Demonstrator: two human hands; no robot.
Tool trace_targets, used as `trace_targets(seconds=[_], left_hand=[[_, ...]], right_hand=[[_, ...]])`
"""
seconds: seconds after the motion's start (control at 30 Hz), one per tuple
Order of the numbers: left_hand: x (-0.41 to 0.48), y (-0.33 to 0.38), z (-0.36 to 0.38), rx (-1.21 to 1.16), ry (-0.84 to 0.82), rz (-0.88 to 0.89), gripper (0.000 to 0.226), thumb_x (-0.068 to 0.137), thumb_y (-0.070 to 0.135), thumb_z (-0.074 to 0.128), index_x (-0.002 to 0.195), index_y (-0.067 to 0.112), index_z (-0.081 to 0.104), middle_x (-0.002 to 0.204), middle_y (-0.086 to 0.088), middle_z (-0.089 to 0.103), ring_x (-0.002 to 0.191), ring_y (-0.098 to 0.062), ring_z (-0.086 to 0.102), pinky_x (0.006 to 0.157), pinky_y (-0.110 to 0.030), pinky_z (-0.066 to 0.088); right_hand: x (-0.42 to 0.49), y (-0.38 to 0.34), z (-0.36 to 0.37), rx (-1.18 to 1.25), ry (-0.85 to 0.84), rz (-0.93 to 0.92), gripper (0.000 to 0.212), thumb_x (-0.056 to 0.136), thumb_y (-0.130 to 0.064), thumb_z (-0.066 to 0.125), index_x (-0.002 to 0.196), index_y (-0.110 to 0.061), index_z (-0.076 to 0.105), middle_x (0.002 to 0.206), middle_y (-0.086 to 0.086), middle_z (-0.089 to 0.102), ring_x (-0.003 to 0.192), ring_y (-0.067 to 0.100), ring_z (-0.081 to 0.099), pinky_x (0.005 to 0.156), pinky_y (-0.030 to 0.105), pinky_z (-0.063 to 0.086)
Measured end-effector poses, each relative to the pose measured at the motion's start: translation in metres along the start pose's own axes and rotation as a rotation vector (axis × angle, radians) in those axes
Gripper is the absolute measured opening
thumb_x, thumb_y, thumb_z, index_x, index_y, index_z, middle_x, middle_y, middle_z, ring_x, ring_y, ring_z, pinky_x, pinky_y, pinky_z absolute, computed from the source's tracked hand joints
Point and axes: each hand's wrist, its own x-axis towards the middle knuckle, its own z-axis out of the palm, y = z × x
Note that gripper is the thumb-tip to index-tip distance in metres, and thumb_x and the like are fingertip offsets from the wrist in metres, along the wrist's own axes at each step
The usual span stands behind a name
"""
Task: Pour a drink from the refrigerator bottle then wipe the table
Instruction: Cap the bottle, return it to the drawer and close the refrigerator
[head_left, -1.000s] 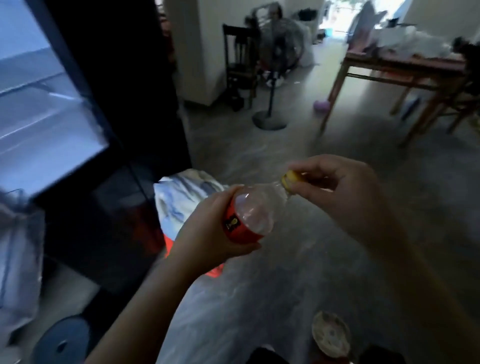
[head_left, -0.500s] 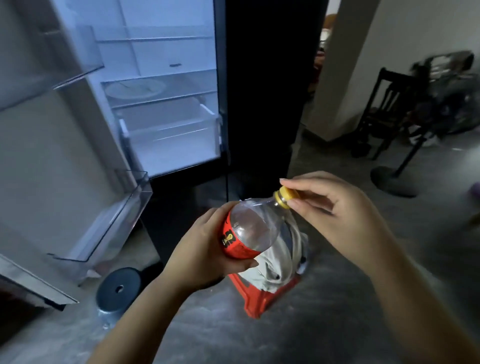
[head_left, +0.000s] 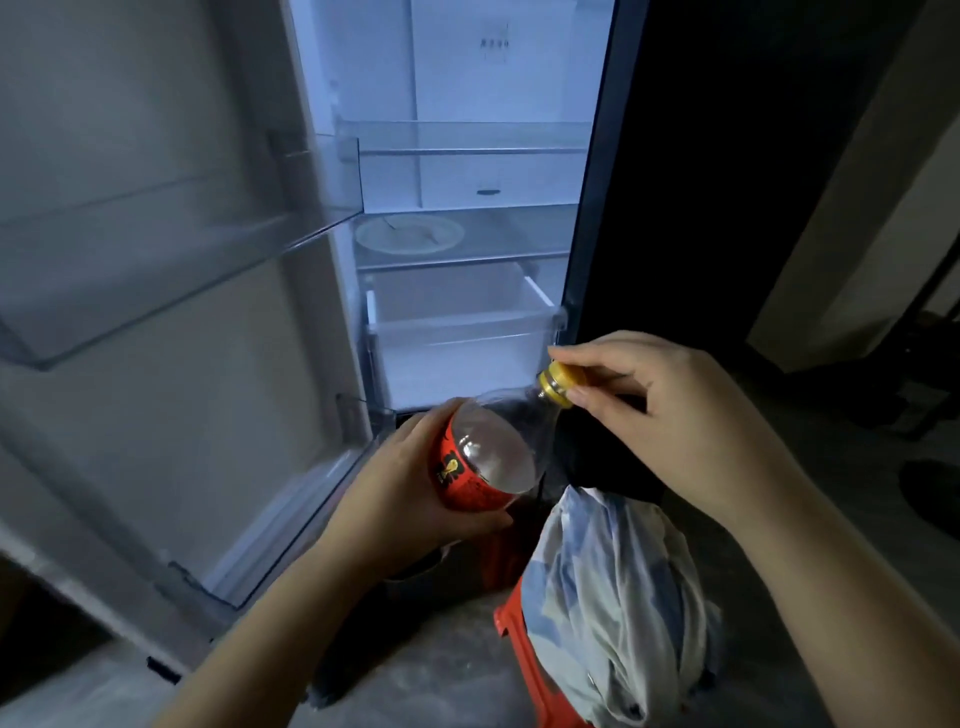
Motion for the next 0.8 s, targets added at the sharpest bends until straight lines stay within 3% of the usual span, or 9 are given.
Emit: trace_targets(seconds=[0.1, 0.2, 0.33, 0.5, 0.63, 0.8], left_hand=[[0.04, -0.019, -0.01, -0.054, 0.008, 0.007, 0.098, 0.04, 0.07, 0.077, 0.127, 0.052, 0.035, 0.117, 0.024, 0.053, 0.107, 0.006, 0.052, 0.087, -0.013, 0.043], [0.08, -0.033, -0.02, -0.059, 0.041, 0.016, 0.102, 0.04, 0.067, 0.077, 0.129, 0.053, 0.031, 0.113, 0.029, 0.05, 0.105, 0.008, 0.049, 0.083, -0.004, 0.035], [0.134, -0.052, -0.03, -0.082, 0.078, 0.044, 0.099, 0.042, 0.065, 0.08, 0.128, 0.053, 0.033, 0.112, 0.035, 0.045, 0.106, 0.001, 0.05, 0.085, -0.02, 0.045], [0.184, -0.07, -0.028, -0.074, 0.117, 0.049, 0.098, 0.046, 0.052, 0.087, 0.131, 0.043, 0.039, 0.114, 0.019, 0.051, 0.107, -0.008, 0.05, 0.09, -0.034, 0.048], [0.212, -0.08, -0.023, -0.044, 0.144, 0.027, 0.099, 0.047, 0.05, 0.088, 0.132, 0.045, 0.038, 0.113, 0.021, 0.048, 0.105, -0.008, 0.049, 0.086, -0.035, 0.05], [0.247, -0.086, -0.02, -0.003, 0.184, -0.003, 0.095, 0.05, 0.049, 0.088, 0.132, 0.045, 0.038, 0.113, 0.022, 0.048, 0.106, -0.005, 0.048, 0.084, -0.028, 0.046]], right_hand=[[0.042, 0.004, 0.009, -0.026, 0.028, -0.011, 0.032, 0.086, -0.029, 0.063, 0.119, -0.029, 0.066, 0.107, -0.015, 0.066, 0.096, -0.001, 0.064, 0.087, 0.024, 0.052], [0.084, 0.006, 0.01, -0.037, 0.056, -0.026, 0.031, 0.085, -0.03, 0.064, 0.116, -0.029, 0.067, 0.104, -0.015, 0.068, 0.095, -0.001, 0.064, 0.089, 0.024, 0.052], [0.137, 0.013, 0.013, -0.086, 0.088, -0.034, 0.029, 0.086, -0.03, 0.064, 0.115, -0.031, 0.066, 0.102, -0.015, 0.066, 0.091, -0.007, 0.063, 0.086, 0.01, 0.047], [0.178, 0.031, 0.022, -0.104, 0.133, -0.011, 0.025, 0.088, -0.023, 0.065, 0.113, -0.026, 0.067, 0.098, -0.017, 0.064, 0.088, -0.011, 0.061, 0.078, -0.002, 0.04], [0.206, 0.051, 0.025, -0.183, 0.101, -0.079, 0.031, 0.088, -0.015, 0.064, 0.119, -0.018, 0.064, 0.105, -0.009, 0.063, 0.088, 0.0, 0.063, 0.087, 0.006, 0.046], [0.251, 0.084, 0.024, -0.084, 0.122, -0.213, 0.029, 0.088, -0.014, 0.065, 0.117, -0.013, 0.066, 0.101, -0.004, 0.067, 0.088, 0.005, 0.067, 0.087, 0.016, 0.051]])
